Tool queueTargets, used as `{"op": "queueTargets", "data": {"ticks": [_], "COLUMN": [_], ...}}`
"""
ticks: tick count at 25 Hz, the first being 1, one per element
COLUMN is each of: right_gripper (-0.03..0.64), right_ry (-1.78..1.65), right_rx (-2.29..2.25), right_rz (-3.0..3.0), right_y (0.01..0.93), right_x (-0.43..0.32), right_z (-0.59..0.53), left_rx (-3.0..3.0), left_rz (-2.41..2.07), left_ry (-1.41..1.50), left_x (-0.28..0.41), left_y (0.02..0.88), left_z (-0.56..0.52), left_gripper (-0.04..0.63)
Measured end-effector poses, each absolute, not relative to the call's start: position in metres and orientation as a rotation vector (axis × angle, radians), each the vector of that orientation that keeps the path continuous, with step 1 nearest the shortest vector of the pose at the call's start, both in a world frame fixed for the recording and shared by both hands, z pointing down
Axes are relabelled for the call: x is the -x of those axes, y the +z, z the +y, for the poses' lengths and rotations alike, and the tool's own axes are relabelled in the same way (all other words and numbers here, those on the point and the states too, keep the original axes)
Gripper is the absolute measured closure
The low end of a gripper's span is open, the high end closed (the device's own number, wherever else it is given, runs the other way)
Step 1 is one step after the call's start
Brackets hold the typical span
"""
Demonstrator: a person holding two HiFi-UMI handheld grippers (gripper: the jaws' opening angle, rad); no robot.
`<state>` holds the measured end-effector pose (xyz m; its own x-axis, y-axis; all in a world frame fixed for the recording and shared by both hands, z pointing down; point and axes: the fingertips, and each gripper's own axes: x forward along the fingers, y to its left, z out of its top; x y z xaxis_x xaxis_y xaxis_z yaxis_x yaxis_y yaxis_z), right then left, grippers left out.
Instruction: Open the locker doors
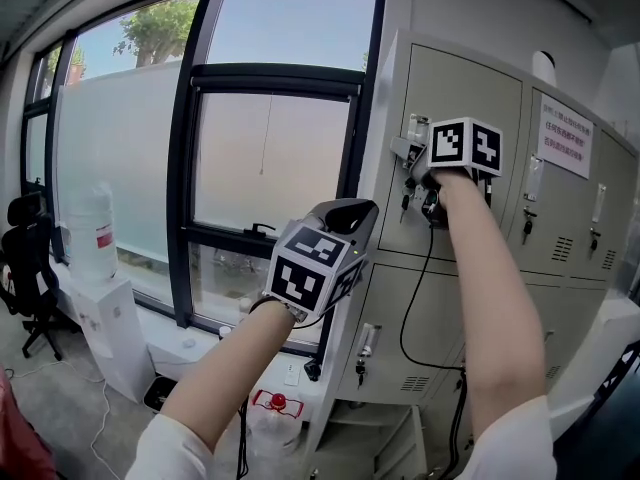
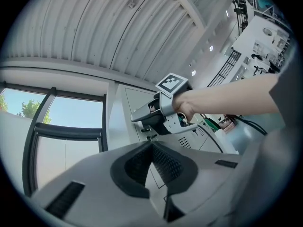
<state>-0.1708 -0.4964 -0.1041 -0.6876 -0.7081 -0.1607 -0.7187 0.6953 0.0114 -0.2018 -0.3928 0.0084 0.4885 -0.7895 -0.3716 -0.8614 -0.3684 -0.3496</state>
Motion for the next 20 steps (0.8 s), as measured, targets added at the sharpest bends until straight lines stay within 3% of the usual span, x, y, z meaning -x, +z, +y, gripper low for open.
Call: {"op": "queueTargets", "data": {"ticks": [6, 20], "right_gripper": [0.431, 0.489], "right_ry": [0.096, 0.158], "right_rx": [1.110, 1.147], "right_rz": [2.811, 2.839], "right_y": [-0.104, -0.104], "right_x": [0.171, 0.136], "right_z": [-0.481, -0.410], "left_rx": [2.247, 2.336], "left_rz": [1.380, 1.258], "left_ry": [0.193, 0.181], "left_x": [0.209, 0.163], "left_y": [0.013, 0.020], "left_z": [-0.388, -0.369], "left_gripper": [0.575, 0.575]}}
